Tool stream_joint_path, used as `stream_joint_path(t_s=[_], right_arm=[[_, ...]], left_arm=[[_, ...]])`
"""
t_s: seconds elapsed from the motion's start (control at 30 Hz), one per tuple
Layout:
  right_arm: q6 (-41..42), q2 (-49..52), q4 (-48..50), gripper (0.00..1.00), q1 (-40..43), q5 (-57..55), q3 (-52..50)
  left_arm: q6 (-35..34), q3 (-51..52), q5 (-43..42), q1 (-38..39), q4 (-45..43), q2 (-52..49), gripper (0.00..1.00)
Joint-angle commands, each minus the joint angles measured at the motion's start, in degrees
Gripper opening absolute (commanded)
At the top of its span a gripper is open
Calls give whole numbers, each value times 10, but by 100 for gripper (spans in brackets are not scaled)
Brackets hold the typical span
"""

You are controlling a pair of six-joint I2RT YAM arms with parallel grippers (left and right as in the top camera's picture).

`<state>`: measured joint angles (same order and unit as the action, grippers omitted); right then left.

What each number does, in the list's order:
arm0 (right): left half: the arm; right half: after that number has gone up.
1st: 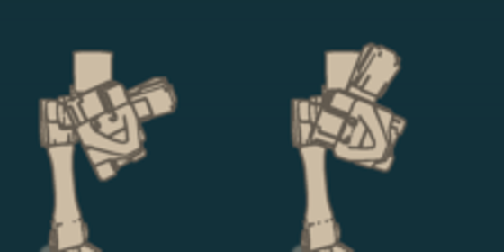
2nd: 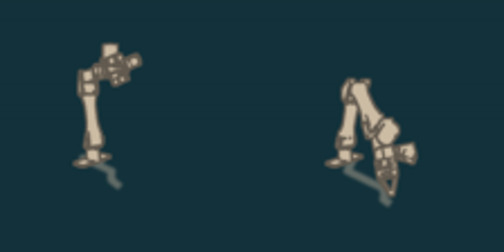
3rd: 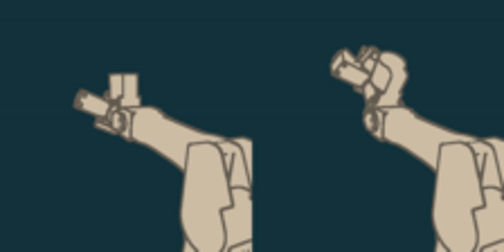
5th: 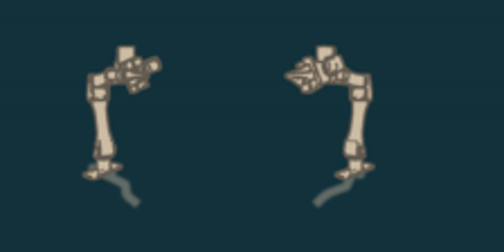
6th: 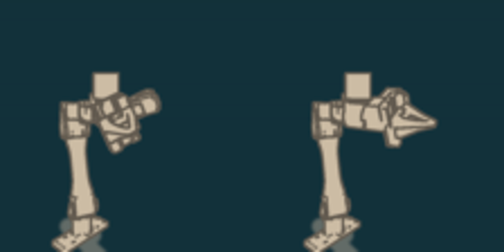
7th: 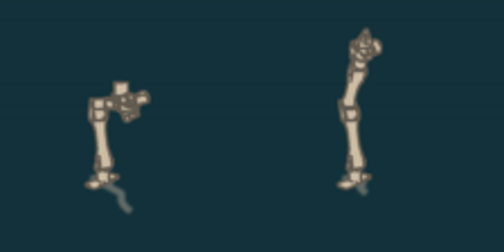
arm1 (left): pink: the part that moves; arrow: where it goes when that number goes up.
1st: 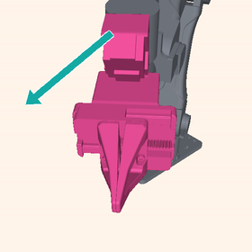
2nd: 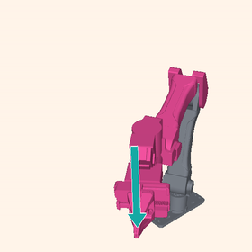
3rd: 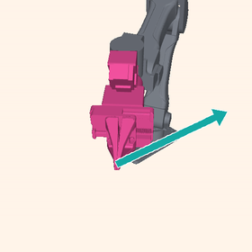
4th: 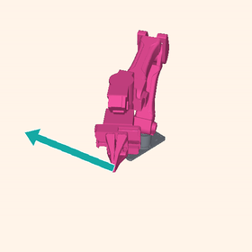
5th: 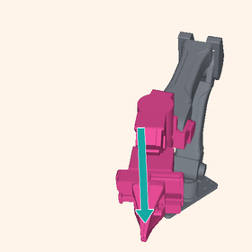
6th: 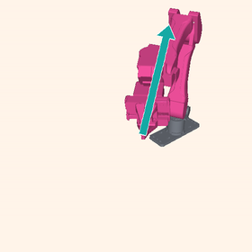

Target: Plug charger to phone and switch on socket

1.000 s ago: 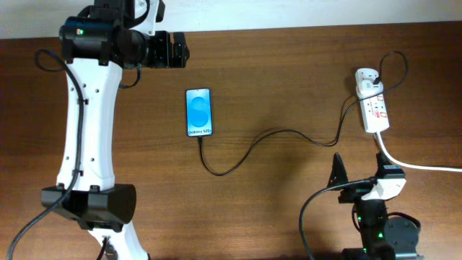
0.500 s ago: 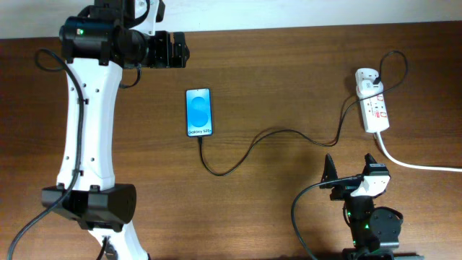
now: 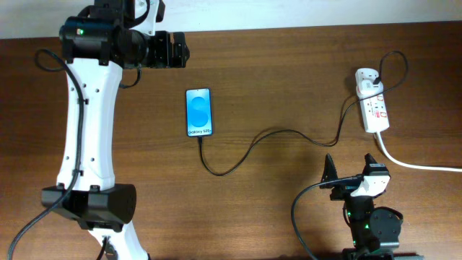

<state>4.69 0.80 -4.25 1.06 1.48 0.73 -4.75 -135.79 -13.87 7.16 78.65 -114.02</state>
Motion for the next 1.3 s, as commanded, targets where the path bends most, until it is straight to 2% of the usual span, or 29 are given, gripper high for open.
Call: stream_joint_path(t_s=[0.0,0.07,0.13,0.2,0.23,0.3,0.33,0.4,0.5,0.53,0.6,0.67,0.73,0.83,1.03,1.27], right_arm=[[2,-6,-2,98,-3,-3,-4],[2,-6,-2,98,-3,-3,-4],[2,-6,-2,98,-3,-3,-4],[2,-6,-2,98,-3,-3,-4],[2,-6,-2,98,-3,-3,-4],[2,-6,-2,98,-3,-3,-4],[2,-6,-2,98,-3,-3,-4],[2,-6,-2,99,-3,-3,-4],[2,-6,-2,98,-3,-3,-4],[2,-6,-2,98,-3,-3,-4],[2,-6,-2,98,-3,-3,-4],[2,-6,-2,98,-3,-3,-4],[2,-6,-2,98,-3,-3,-4],[2,-6,-2,98,-3,-3,-4],[2,-6,-2,98,-3,-3,-4],[2,-6,-2,98,-3,-3,-4]], left_arm=[[8,-8,12,0,6,11,99],[10,-5,42,3,12,11,99],[11,58,54,10,-13,33,99],[19,235,60,-4,-153,116,99],[19,295,68,-5,-196,145,99],[21,507,104,-5,-343,248,99],[21,559,111,-5,-382,273,99],[21,718,137,-6,-510,352,99],[20,885,136,-6,-689,419,99],[20,948,136,-6,-762,447,99],[36,1134,137,-6,-970,548,99],[45,1228,137,-6,-1057,615,99],[70,1313,137,-6,-1105,707,99],[96,1353,137,-6,-1103,782,99],[125,1353,137,-6,-964,913,100],[137,1353,137,-6,-855,1016,99]])
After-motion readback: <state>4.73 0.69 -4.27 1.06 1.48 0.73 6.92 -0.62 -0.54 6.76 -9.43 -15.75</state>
